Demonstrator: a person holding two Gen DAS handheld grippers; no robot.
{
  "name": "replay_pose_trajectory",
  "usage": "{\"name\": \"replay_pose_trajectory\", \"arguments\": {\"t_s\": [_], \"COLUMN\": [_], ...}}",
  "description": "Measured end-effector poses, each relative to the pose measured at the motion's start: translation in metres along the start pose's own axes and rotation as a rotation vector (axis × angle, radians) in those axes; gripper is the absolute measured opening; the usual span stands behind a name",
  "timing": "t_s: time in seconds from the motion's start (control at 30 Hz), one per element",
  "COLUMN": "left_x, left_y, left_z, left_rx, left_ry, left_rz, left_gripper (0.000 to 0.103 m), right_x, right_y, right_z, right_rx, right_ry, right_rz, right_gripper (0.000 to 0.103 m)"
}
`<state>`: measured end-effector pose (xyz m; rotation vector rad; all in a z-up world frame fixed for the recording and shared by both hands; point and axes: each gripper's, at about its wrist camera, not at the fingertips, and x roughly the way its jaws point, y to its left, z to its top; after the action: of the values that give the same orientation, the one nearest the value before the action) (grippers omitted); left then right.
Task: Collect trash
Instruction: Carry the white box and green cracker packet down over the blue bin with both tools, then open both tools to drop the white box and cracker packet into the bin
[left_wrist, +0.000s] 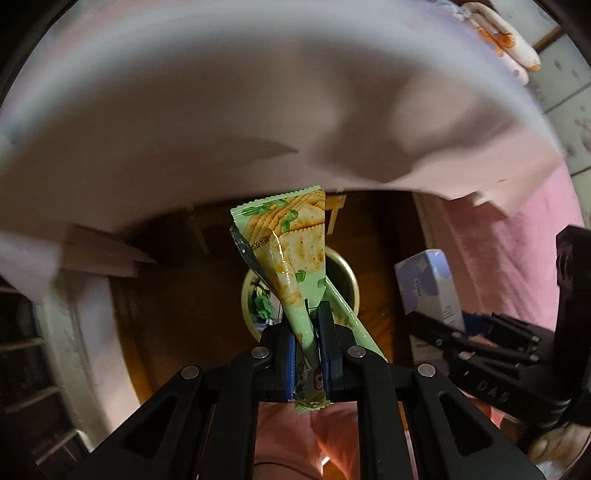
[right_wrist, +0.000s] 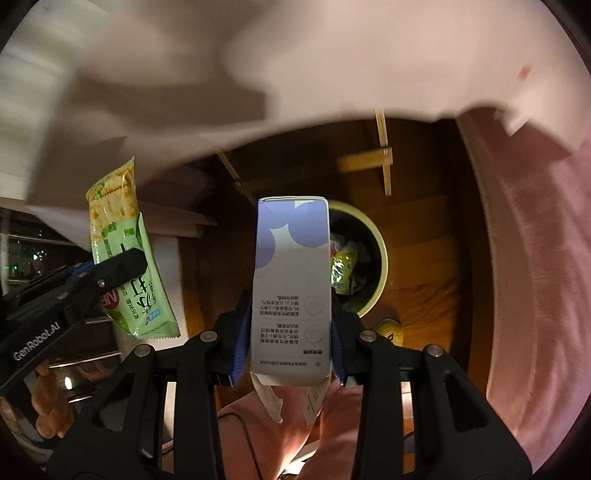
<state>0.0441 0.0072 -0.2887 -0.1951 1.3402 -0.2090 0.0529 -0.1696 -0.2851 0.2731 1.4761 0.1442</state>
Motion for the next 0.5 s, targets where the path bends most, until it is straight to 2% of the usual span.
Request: {"name": "replay_pose_trajectory", "arguments": {"t_s": [0.2,0.3,0.4,0.43,0.47,0.5], "left_x": [0.097,0.135,0.164,0.172,0.176,0.180], "left_y": [0.014,0.019,0.029,0.033,0.036,0.041], "left_z": [-0.016,-0.024,-0.030,-0.032,-0.033,-0.035], "left_rx": [0.023,0.036,0.030,0.029,0.029,0.026], "left_ry": [0.026,0.057,0.078,0.074,0.068,0.064], "left_rz": [0.023,0.036,0.066,0.081,0.093,0.103], "left_gripper": [0.011,0.015,0.025,0.035,0.050,0.058], "right_x": [0.100,0.150,0.177,0.185,0.191,0.195], "right_y": [-0.028,-0.040,-0.054,-0.059,-0.060,-0.063], "right_z": [-0.004,-0.007,-0.010,-0.011,-0.013,-0.014], "right_rx": [-0.018,-0.038,-0.038,-0.029,-0.022,-0.016], "right_ry": [0.043,0.077,0.085,0.087,0.087,0.085], "right_rz": [-0.010,-0.041,-0.034,-0.024,-0.022,-0.022], "right_gripper": [0.033,0.033,0.033,0.033,0.035,0.041]}}
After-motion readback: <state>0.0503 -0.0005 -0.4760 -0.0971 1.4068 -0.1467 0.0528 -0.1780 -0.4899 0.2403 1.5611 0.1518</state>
